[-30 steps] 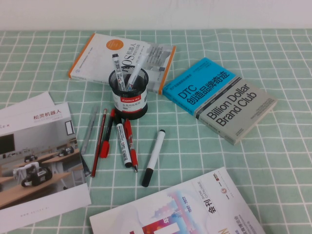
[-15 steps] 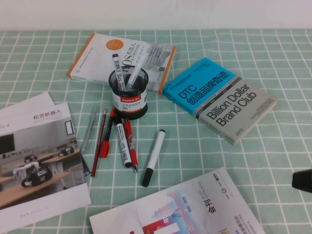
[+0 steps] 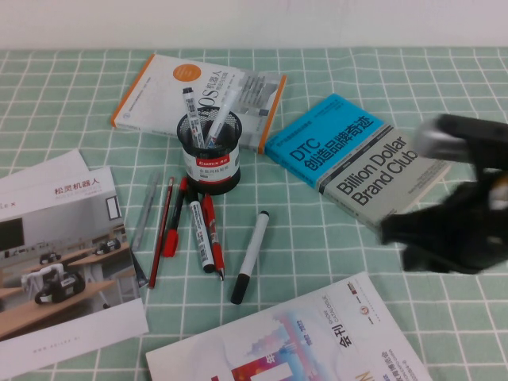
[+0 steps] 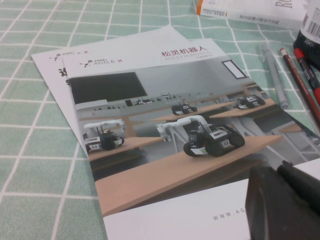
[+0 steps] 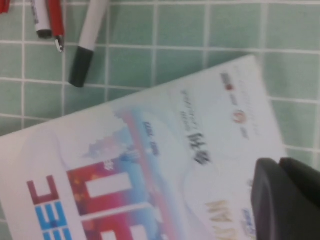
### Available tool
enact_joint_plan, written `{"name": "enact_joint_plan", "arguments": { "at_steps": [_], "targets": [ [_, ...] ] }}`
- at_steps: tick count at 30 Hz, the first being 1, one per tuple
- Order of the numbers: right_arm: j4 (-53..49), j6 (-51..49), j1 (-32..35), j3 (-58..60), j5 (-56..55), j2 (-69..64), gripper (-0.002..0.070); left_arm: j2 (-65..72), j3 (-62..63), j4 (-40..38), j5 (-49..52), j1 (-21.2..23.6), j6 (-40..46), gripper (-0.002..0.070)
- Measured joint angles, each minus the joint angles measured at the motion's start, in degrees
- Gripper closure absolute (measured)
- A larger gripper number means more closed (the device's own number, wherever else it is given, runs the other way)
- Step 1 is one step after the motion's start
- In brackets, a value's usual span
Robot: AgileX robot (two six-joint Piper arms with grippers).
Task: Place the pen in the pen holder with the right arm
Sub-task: Pick up the pen on the table
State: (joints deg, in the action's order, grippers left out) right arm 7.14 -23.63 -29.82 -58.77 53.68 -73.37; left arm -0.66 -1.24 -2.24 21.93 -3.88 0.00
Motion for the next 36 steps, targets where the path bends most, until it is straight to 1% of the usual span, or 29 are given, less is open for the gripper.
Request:
{"name": "enact_joint_plan", "arguments": {
  "at_steps": [3,5,7,9,12,17,19,21,26,33,36],
  "targets": [
    [-4.97,-7.34,-6.65,-5.41,0.00,-6.57,0.0695,0.00,0.00,0.00,0.00,0.00,0.00,0.0680],
    [-6.07,-10.32,-9.87,-9.70,0.00,-11.47,0.0694,0.00,0.00,0.00,0.00,0.00,0.00,0.0680],
    [-6.22,-11.63,-11.83,-13.67,0.00,-15.32,0.0687,0.00,0.00,0.00,0.00,0.00,0.00,0.0680],
    [-6.22,-13.37,-13.28,-18.06,0.00,-19.94,0.0661,0.00,0.00,0.00,0.00,0.00,0.00,0.0680],
    [-6.22,-15.48,-14.24,-23.90,-0.10,-26.02,0.0596,0.00,0.00,0.00,0.00,0.00,0.00,0.0680],
    [-6.11,-19.42,-14.59,-32.36,1.06,-34.91,0.0425,0.00,0.00,0.00,0.00,0.00,0.00,0.0680],
    [-6.23,-21.10,-14.59,-35.14,1.20,-38.02,0.0383,0.00,0.00,0.00,0.00,0.00,0.00,0.0680],
    [-7.14,-22.42,-14.71,-38.17,1.58,-40.82,0.0356,0.00,0.00,0.00,0.00,0.00,0.00,0.0680],
    [-8.82,-26.26,-14.71,-43.02,2.53,-45.66,0.0339,0.00,0.00,0.00,0.00,0.00,0.00,0.0680],
    [-14.12,-32.46,-14.71,-43.51,5.04,-48.48,0.0337,0.00,0.00,0.00,0.00,0.00,0.00,0.0680],
    [-15.01,-33.11,-14.71,-43.65,4.94,-48.88,0.0337,0.00,0.00,0.00,0.00,0.00,0.00,0.0680]
  ]
}}
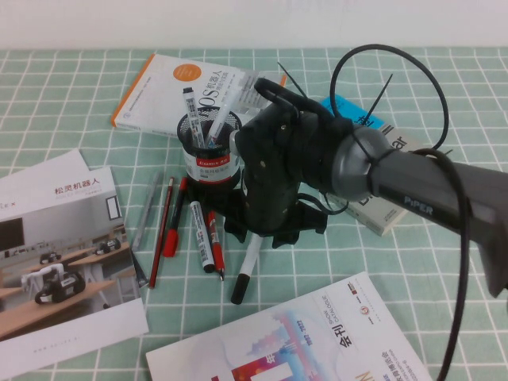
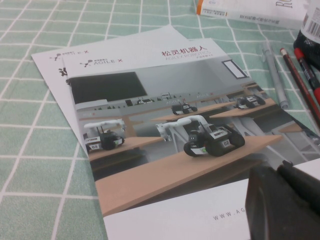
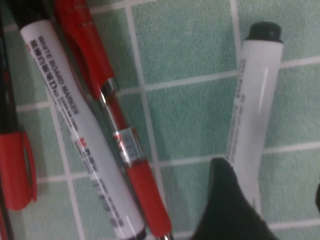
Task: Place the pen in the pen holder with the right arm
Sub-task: Pick up the pen on the table
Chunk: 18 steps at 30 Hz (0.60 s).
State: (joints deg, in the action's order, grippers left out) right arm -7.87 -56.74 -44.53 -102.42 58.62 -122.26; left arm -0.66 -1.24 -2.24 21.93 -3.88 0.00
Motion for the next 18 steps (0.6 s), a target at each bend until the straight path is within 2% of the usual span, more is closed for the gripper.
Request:
{"name": "enact_joint_plan", "arguments": {
  "at_steps": [18],
  "targets": [
    [0.19,0.71,0.00,-0.13,-2.38,-3.36,0.0350,0.00,0.00,0.00,0.00,0.00,0.00,0.0680]
  ]
}}
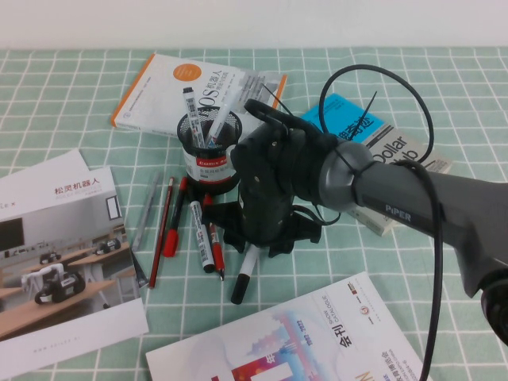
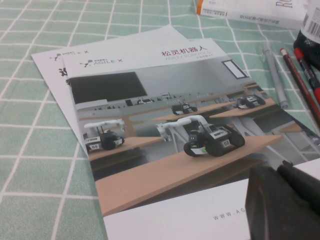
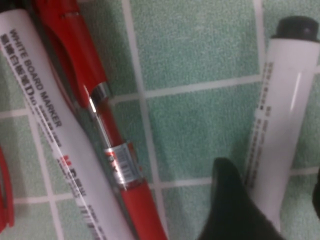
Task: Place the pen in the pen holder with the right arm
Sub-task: Pick up the pen on the table
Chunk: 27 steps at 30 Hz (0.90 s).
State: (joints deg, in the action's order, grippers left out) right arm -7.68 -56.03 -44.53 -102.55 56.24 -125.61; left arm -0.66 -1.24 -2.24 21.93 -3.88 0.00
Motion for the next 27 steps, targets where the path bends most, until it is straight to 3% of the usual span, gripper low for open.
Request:
{"name": "enact_joint_plan", "arguments": {
  "at_steps": [5,14,18,27],
  "targets": [
    [0.00,0.20,0.00,0.00,-0.08,-0.12,0.0405,0.00,0.00,0.00,0.00,0.00,0.00,0.0680],
    [0.10,1.01,0.00,-0.10,0.19,-0.48,0.0440,0.00,0.00,0.00,0.00,0.00,0.00,0.0680],
    [1.00,4.43,0.00,-0.10,0.88,-0.47,0.0544,0.00,0.00,0.00,0.00,0.00,0.00,0.0680],
    [4.75,12.03,1.23,-0.34,5.37,0.50,0.0549,0.00,0.00,0.00,0.00,0.00,0.00,0.0680]
  ]
}}
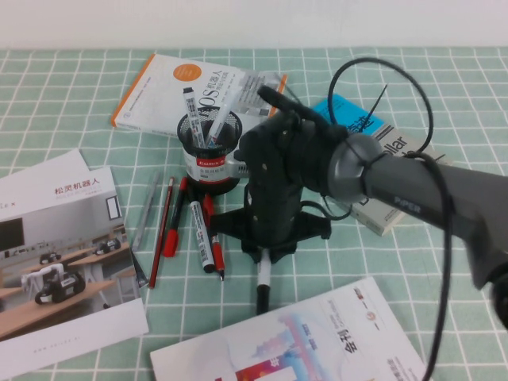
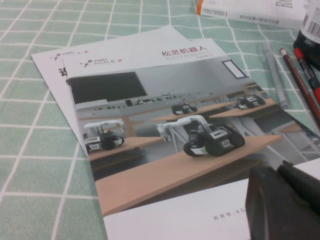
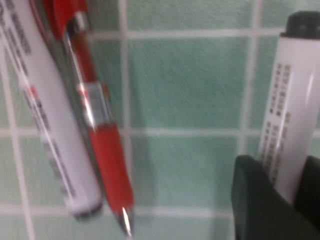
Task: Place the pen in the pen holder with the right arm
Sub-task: Pick up the pen on the table, then place the pen onto the pen holder
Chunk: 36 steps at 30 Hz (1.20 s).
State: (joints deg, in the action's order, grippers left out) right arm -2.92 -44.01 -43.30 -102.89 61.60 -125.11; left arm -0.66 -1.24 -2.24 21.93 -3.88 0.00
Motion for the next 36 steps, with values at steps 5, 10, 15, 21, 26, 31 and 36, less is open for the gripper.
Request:
{"name": "enact_joint_plan", "arguments": {
  "at_steps": [5,10,15,21,26,31,36],
  "targets": [
    [-1.75,3.27,0.39,2.33,2.45,5.83,0.0550,0.00,0.00,0.00,0.00,0.00,0.00,0.0680],
    [-4.59,7.28,1.12,7.89,-0.48,15.81,0.0550,0.00,0.00,0.00,0.00,0.00,0.00,0.0680],
    [-5.25,13.95,3.30,19.30,-18.83,26.33,0.0550,0.00,0.00,0.00,0.00,0.00,0.00,0.0680],
    [-7.00,20.20,5.76,33.18,-52.14,32.26,0.0550,0.00,0.00,0.00,0.00,0.00,0.00,0.0680],
    [-8.61,25.87,6.15,38.04,-79.20,29.72,0.0550,0.00,0.00,0.00,0.00,0.00,0.00,0.0680],
    [-7.27,33.10,6.15,38.23,-101.10,22.40,0.0551,0.00,0.00,0.00,0.00,0.00,0.00,0.0680],
    [-0.35,36.65,6.15,34.41,-110.22,14.37,0.0551,0.00,0.00,0.00,0.00,0.00,0.00,0.0680]
  ]
}}
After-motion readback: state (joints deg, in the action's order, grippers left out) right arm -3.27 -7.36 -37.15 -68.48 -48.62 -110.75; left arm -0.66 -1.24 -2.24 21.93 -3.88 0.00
